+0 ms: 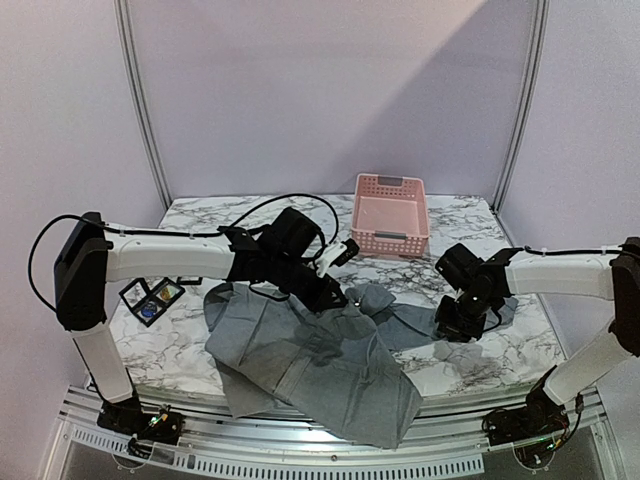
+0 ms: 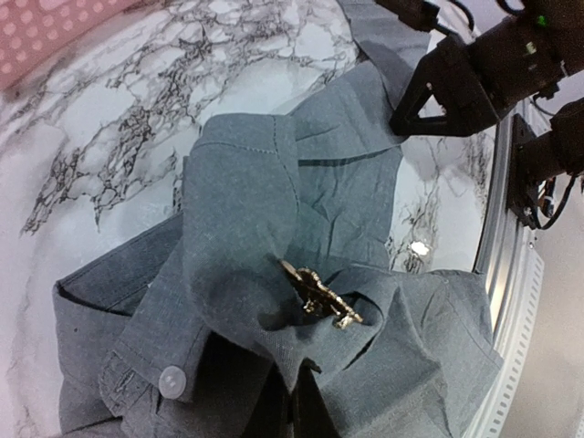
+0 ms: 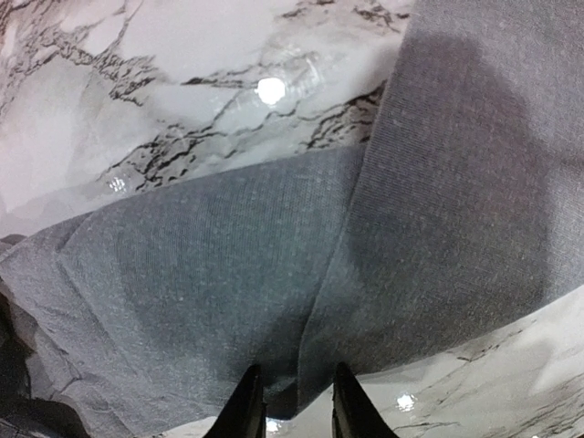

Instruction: Remove the brooch from the garment

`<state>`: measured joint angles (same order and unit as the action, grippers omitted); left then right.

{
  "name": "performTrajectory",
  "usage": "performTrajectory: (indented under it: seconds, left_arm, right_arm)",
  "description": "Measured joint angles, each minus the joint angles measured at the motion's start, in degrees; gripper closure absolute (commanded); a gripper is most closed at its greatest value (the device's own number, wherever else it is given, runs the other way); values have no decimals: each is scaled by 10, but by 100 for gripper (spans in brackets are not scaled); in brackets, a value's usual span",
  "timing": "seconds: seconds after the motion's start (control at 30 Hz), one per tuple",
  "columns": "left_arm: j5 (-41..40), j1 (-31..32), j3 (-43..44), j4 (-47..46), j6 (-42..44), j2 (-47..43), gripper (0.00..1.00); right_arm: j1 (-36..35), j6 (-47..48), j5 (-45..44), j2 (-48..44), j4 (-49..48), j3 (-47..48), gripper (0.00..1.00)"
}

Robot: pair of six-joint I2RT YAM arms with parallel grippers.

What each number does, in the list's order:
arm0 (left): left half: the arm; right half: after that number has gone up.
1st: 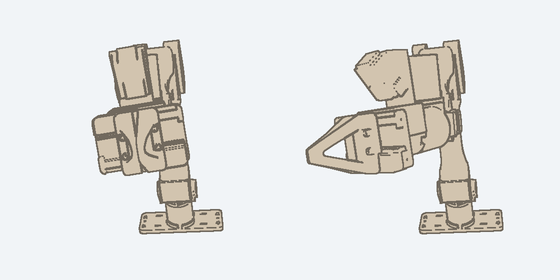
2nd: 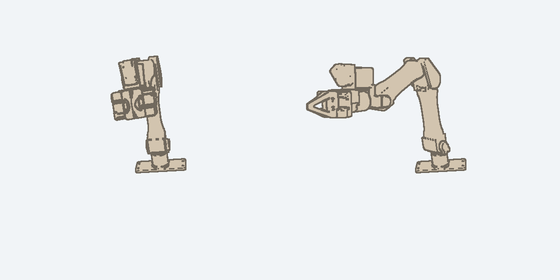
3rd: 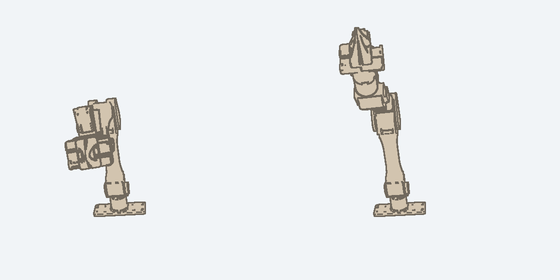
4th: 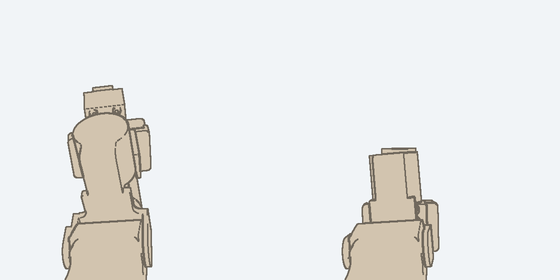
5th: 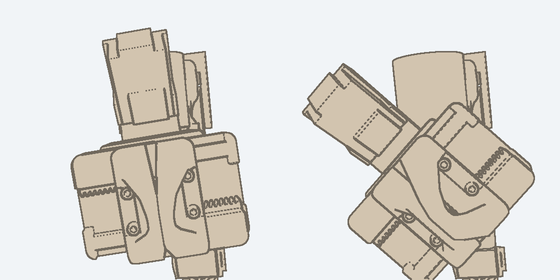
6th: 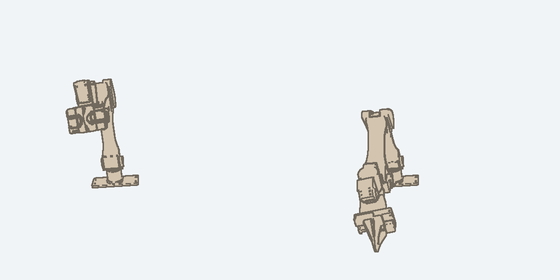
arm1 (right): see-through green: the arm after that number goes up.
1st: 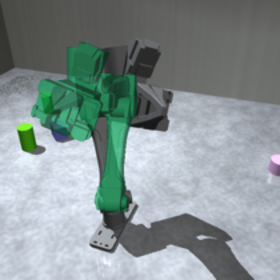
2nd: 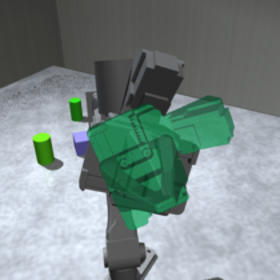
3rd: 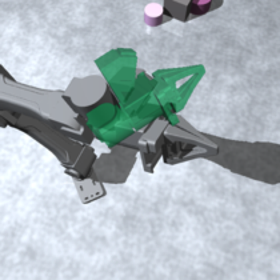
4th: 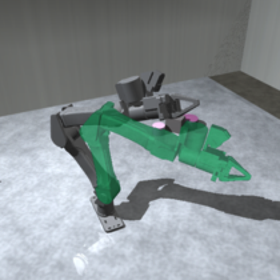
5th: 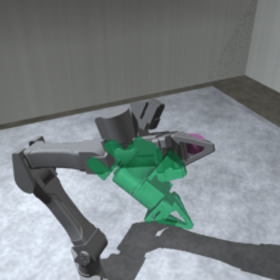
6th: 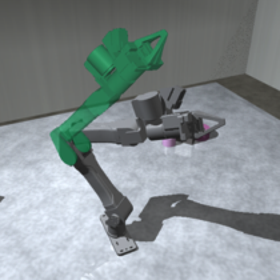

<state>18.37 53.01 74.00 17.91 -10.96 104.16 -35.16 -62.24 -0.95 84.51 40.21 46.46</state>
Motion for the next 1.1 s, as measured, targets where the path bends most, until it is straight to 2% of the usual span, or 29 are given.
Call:
performTrajectory:
  seconds: [0.1, 0.23, 0.57, 0.9, 1.1]
  left_arm:
    - [0, 0, 0, 0, 0, 0, 100]
    - [0, 0, 0, 0, 0, 0, 100]
    - [18, 0, 0, 0, 11, -2, 100]
    - [47, -10, 0, -9, 19, -26, 100]
    - [48, -24, 0, -9, 20, -26, 100]
  right_arm:
    - [0, 0, 0, 1, 0, 0, 85]
    - [0, -3, -1, 3, -2, 0, 100]
    - [13, 8, -38, 31, -3, 38, 100]
    - [143, 136, -140, 58, -19, 166, 100]
    - [212, 207, -184, 58, -43, 196, 100]
